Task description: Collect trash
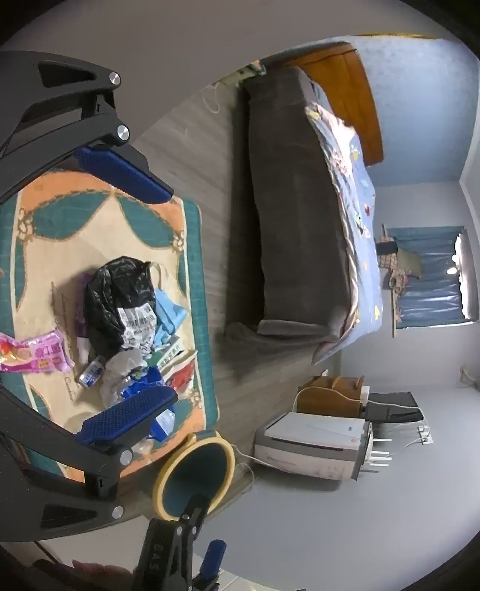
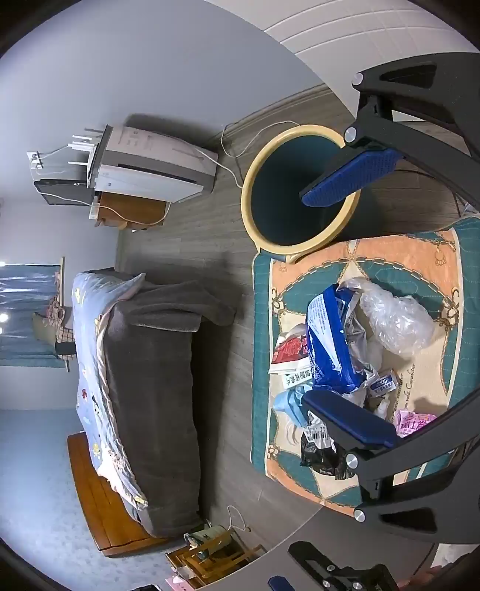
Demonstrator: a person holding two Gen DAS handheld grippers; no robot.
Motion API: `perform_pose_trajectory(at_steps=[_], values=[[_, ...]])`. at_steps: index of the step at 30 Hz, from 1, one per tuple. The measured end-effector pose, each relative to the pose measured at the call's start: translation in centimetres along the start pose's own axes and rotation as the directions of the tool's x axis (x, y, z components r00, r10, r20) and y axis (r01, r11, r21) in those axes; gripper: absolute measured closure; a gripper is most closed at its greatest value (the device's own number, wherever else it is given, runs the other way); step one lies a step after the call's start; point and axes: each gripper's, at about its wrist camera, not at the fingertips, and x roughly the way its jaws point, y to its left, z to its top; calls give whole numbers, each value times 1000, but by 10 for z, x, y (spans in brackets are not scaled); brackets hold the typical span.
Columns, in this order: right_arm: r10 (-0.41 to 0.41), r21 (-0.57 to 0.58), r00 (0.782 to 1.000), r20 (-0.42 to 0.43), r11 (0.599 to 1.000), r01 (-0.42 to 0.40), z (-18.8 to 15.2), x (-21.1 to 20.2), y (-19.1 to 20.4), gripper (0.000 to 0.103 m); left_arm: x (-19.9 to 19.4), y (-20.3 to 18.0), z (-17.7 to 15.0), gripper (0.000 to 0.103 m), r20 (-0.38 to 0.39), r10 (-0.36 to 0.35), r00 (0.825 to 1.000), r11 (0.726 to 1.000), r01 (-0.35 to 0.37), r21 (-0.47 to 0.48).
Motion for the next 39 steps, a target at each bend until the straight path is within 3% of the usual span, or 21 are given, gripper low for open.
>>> perform_pose_trajectory(at_steps=[39], values=[[-6,33,1000,-27,999,6,0,4,-8,6,8,-6,-11,5,-16,-3,1000,1000,3,17]])
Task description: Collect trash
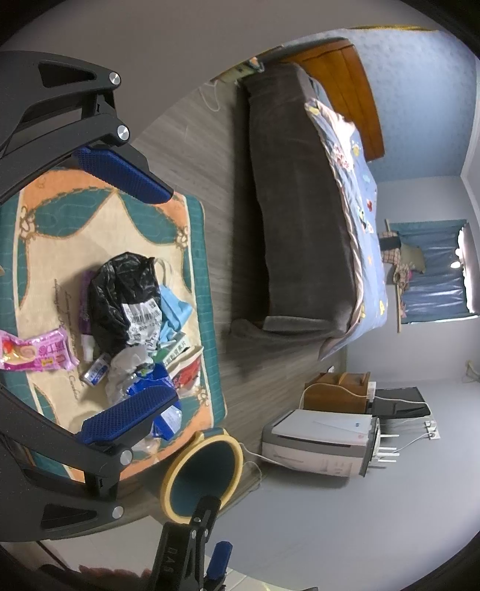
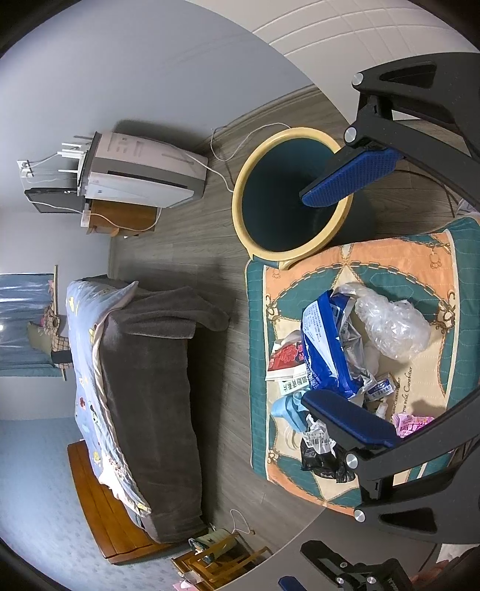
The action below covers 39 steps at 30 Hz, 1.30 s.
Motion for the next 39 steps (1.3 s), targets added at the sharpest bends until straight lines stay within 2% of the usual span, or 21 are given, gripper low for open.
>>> perform_pose_trajectory(at_steps=[39], values=[[1,18,1000,-15,1000,0,-2,3,-4,6,2,-3,0,5,-3,4,1000,1000,-4,8]])
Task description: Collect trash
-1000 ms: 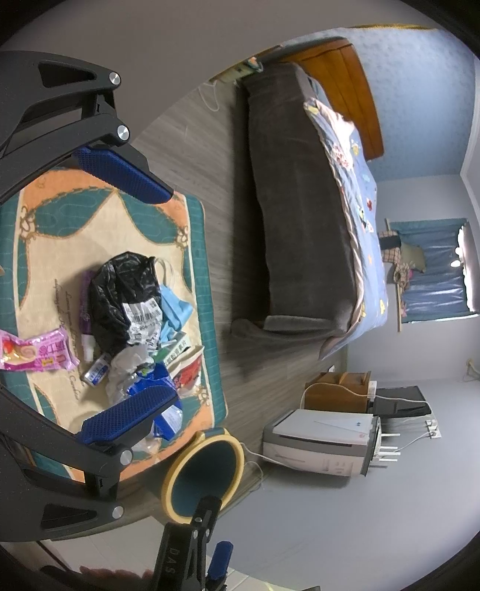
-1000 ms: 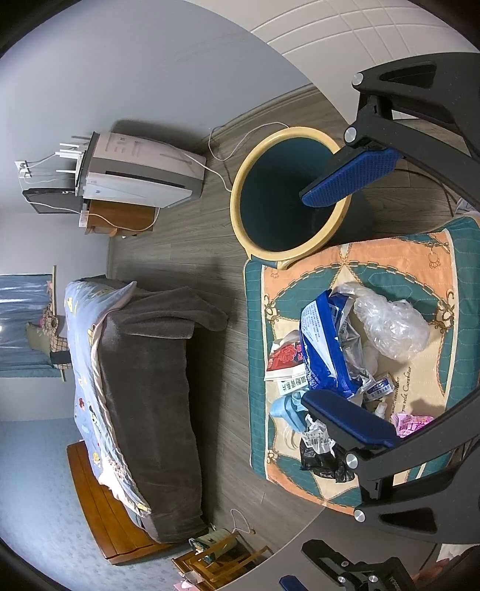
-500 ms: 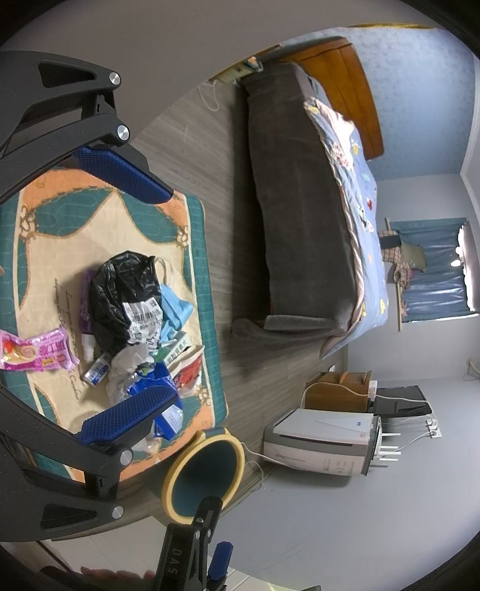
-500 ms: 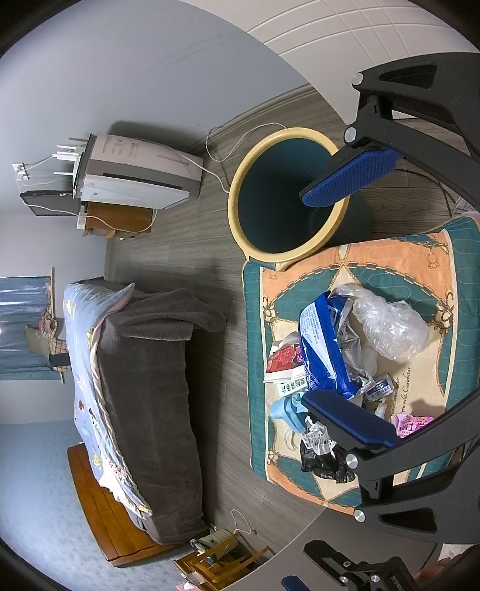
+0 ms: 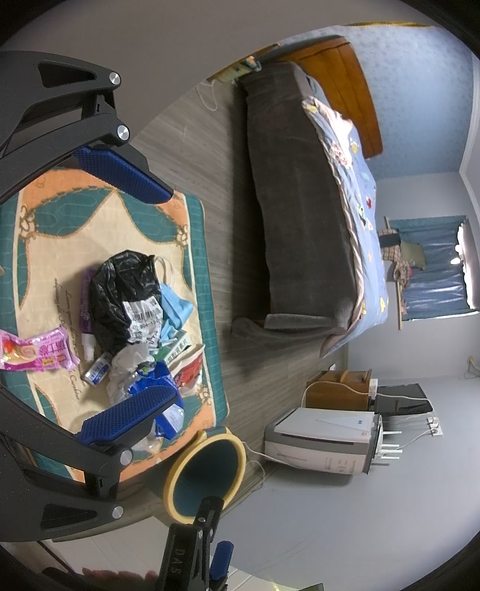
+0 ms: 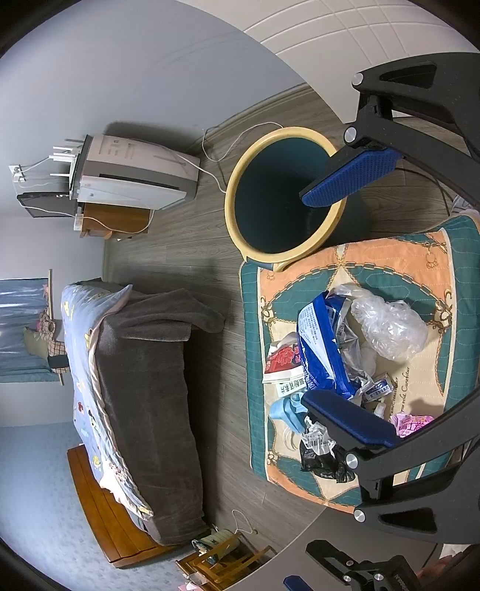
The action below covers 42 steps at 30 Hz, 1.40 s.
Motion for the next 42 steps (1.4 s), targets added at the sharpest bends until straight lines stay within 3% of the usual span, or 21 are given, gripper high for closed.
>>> perform_pose_trajectory(at_steps=[16,19,24,29,32,35,38,42], values=[[6,22,1000,8,1000,-7,-2,-1,-2,6,-1,-1,1,5,-4,-33,999,999,33,16],[-12,50,1000,13,999,11,-3,0,-6,6,1,1,1,5,-18,-46,999,999,46,17],[-63,32,997,37,998,62,-1,-4,-2,6,5,2,-1,5,-3,-8,1000,1000,8,17],[-21,-15,999,-34,1000,20,-3,3,4,6,10,-10,-11,5,-54,-61,997,997,63,53],[21,23,997,-79,1000,-19,-7,11,2,6,12,-14,-20,5,-42,-95,995,994,97,43],[34,41,991,-129,999,-29,-12,23,5,6,24,-20,-34,5,-82,-89,993,994,93,49],[-16,-15,988,-155,1000,14,-19,35,13,6,37,-28,-53,5,-122,-54,991,993,66,95],[-52,-51,982,-183,998,43,-31,54,18,6,57,-31,-88,5,-185,-49,981,995,64,72]])
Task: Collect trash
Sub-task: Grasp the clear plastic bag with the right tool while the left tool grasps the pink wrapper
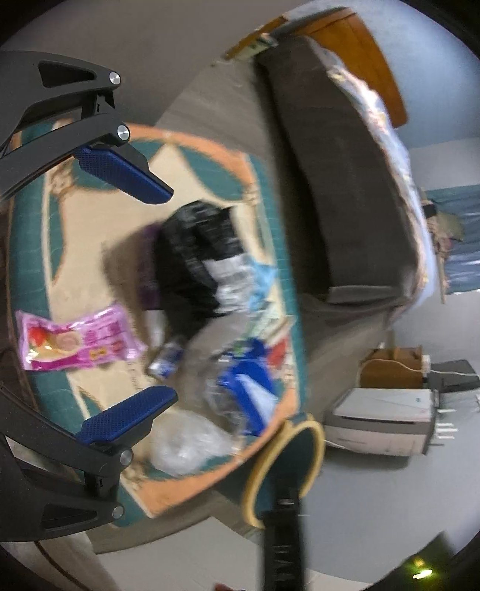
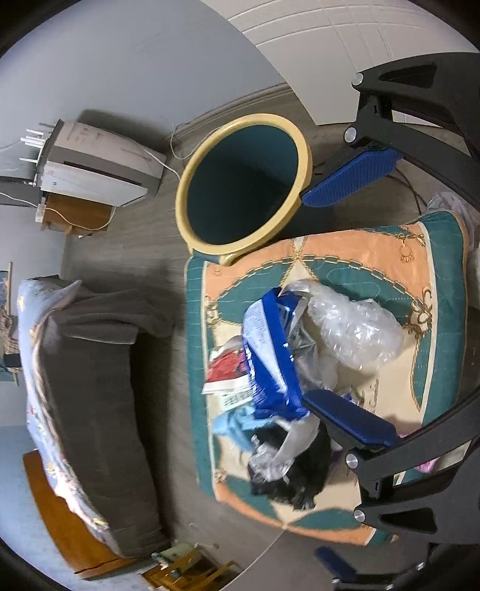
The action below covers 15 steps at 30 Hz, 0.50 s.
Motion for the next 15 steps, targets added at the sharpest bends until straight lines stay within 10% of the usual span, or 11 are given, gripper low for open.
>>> perform_pose_trajectory(at_steps=[15], values=[[51,66,982,-183,997,-39,-42,95,18,6,60,-12,-44,5,-158,-97,983,995,99,10]])
